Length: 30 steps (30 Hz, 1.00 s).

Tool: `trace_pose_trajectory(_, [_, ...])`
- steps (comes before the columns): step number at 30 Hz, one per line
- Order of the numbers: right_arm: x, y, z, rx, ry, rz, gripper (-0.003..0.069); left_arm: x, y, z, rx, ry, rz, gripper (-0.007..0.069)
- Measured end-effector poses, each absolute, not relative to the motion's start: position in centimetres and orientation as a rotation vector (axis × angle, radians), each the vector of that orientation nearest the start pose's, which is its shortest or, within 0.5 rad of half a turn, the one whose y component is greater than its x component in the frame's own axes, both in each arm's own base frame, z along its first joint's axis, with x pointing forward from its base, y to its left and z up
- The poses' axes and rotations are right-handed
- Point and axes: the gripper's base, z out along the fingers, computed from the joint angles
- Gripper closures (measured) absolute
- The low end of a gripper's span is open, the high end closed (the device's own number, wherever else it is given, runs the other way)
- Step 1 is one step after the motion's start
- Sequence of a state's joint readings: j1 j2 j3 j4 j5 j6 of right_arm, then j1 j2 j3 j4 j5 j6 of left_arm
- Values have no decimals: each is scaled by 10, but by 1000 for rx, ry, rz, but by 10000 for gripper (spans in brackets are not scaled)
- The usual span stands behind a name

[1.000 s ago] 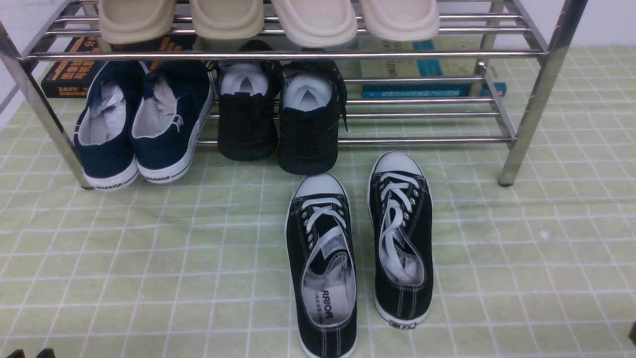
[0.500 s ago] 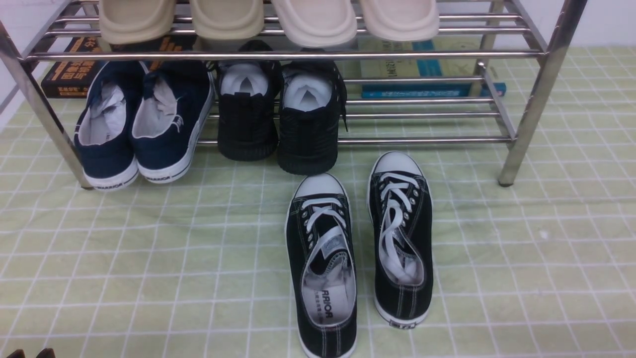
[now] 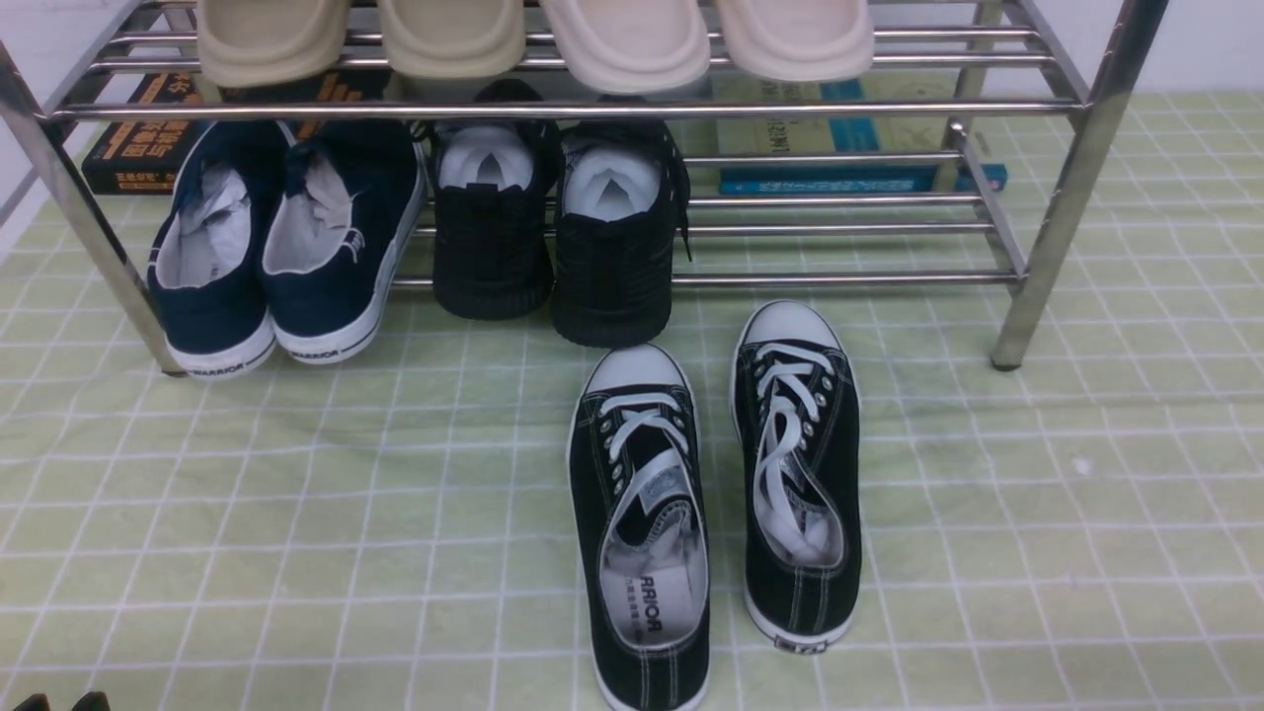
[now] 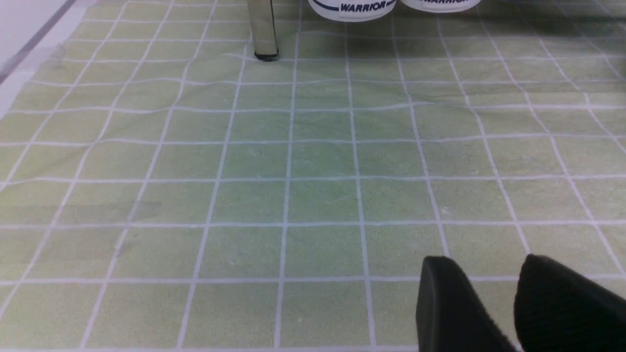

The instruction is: Take the shoes off the shelf with your hand from the green coffee tablecloth.

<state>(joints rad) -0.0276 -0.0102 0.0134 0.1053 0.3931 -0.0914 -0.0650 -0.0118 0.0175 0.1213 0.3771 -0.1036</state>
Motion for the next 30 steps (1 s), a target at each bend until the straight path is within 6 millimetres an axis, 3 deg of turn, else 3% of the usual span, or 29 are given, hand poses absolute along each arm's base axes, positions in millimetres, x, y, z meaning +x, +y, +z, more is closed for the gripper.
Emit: trace_pose_trajectory(30, [52,2,174,4,1878,23,512,52,1,174,38,1863,3,383])
